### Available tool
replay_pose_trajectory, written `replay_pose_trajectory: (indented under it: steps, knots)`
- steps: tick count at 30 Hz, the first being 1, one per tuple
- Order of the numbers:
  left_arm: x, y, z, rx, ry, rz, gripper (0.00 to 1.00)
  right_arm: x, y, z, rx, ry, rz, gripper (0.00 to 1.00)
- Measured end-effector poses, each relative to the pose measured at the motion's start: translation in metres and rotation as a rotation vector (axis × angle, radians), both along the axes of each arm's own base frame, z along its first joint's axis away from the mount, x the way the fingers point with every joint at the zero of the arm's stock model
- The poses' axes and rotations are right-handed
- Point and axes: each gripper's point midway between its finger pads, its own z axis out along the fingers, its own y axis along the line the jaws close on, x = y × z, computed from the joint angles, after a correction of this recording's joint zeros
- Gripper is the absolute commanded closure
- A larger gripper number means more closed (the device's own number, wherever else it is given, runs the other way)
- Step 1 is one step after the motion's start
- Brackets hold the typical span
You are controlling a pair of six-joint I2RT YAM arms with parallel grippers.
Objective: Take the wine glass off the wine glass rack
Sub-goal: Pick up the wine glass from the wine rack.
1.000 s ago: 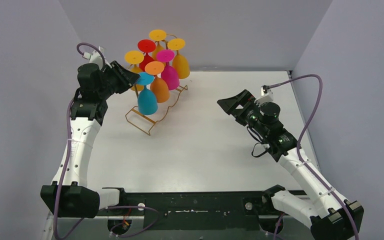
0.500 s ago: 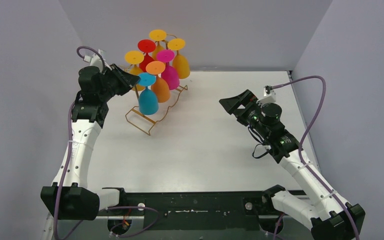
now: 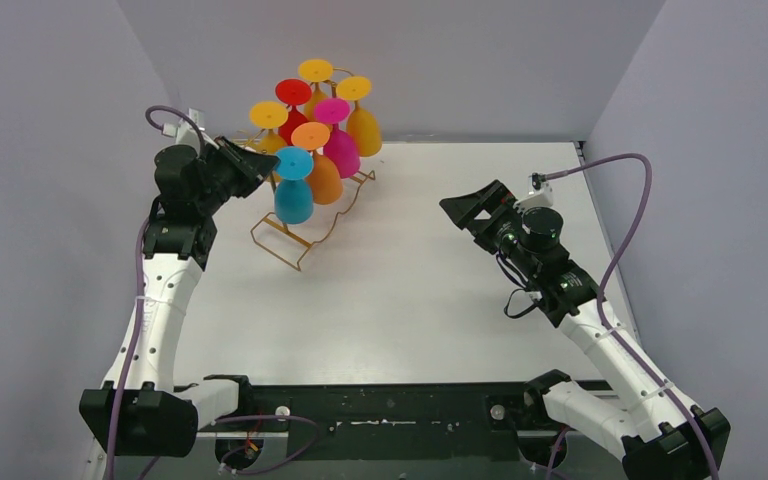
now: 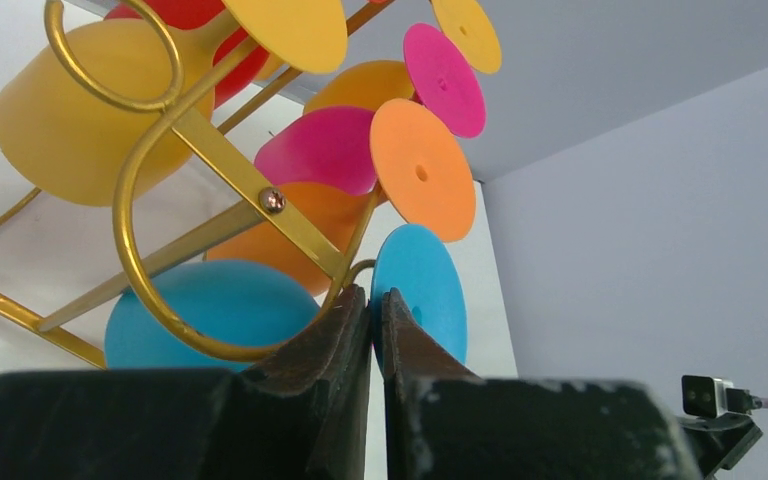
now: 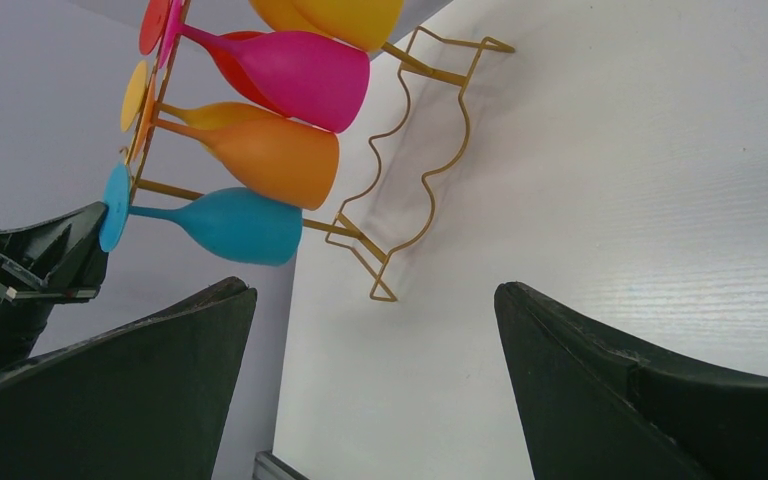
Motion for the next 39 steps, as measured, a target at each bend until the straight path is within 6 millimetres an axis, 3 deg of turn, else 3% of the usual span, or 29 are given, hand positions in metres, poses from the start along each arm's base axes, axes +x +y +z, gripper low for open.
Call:
replay_pose_trajectory:
  steps: [15,29,34,39]
  knots:
    - [-0.010,-0.017,0.003,-0.135,0.009,-0.074,1.00,0.000,-0.001,-0.002,0.004,0.008,-0.006,0.05]
    - [-0.026,-0.035,0.006,-0.153,0.006,-0.203,1.00,-0.007,0.008,-0.001,0.023,-0.008,0.055,0.03]
    - [-0.043,-0.049,0.011,-0.141,-0.036,-0.289,1.00,-0.012,0.021,0.011,0.057,-0.069,0.141,0.04]
    - [-0.075,-0.075,0.019,-0.115,-0.121,-0.414,1.00,-0.024,0.039,0.026,0.101,-0.158,0.278,0.11]
